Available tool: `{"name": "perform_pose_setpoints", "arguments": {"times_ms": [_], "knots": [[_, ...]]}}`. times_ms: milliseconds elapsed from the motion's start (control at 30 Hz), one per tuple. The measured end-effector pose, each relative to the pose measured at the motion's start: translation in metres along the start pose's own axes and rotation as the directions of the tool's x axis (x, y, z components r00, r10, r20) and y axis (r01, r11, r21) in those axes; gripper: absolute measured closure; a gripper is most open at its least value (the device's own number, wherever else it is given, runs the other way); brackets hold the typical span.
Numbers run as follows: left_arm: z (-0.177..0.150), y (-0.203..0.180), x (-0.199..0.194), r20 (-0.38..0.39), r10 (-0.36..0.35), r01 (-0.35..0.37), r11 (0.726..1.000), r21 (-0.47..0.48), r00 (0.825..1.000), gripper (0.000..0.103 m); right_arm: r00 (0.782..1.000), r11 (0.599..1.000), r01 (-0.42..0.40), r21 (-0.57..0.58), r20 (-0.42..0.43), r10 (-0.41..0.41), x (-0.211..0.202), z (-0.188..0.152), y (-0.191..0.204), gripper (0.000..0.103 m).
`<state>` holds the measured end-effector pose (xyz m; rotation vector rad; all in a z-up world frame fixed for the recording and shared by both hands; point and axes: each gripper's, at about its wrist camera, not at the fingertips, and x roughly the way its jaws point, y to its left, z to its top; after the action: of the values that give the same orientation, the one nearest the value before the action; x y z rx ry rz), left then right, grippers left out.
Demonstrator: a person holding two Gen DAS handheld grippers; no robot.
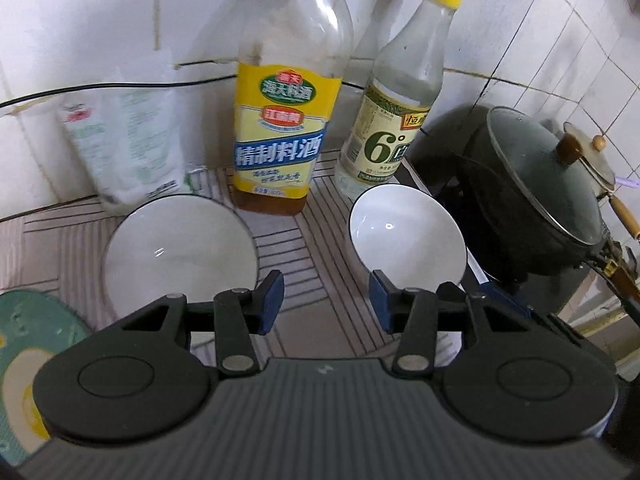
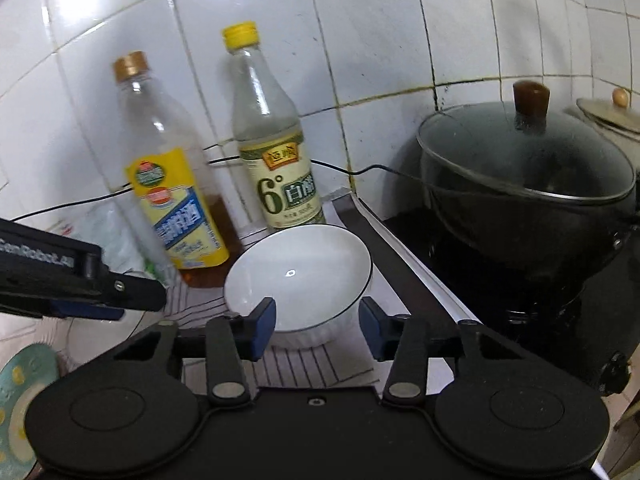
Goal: Organize plates and bowls
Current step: 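Lower the held bowl into the white bowl beside the bottles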
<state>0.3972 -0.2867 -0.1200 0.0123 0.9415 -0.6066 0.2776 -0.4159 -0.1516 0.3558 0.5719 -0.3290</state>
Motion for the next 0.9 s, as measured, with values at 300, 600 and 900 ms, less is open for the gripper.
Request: {"name": "perform_pose_setpoints", "arguments": {"times_ms": [300,600,900], "knots": [[0.010,-0.012,0.047,-0.021,-0.010,0.010,1.000,0.001,1.000,0.057,0.995,0.995,0.099,-0.035,-0.012,-0.099,0.026,0.000,0.003,0.066],[0.006,-0.014,0.071,-0.059,0.000,0.000,1.000,0.004,0.998,0.063,0.997,0.997,0.067,0.047,-0.044,-0.065,0.036,-0.003,-0.014,0.066],[-0.003,-0.011,0.084,-0.114,-0.074,0.072,0.997,-0.022,0.991,0.095,0.992,0.978,0.023,0.206,-0.123,0.003,0.053,-0.018,-0.034,0.085]]}}
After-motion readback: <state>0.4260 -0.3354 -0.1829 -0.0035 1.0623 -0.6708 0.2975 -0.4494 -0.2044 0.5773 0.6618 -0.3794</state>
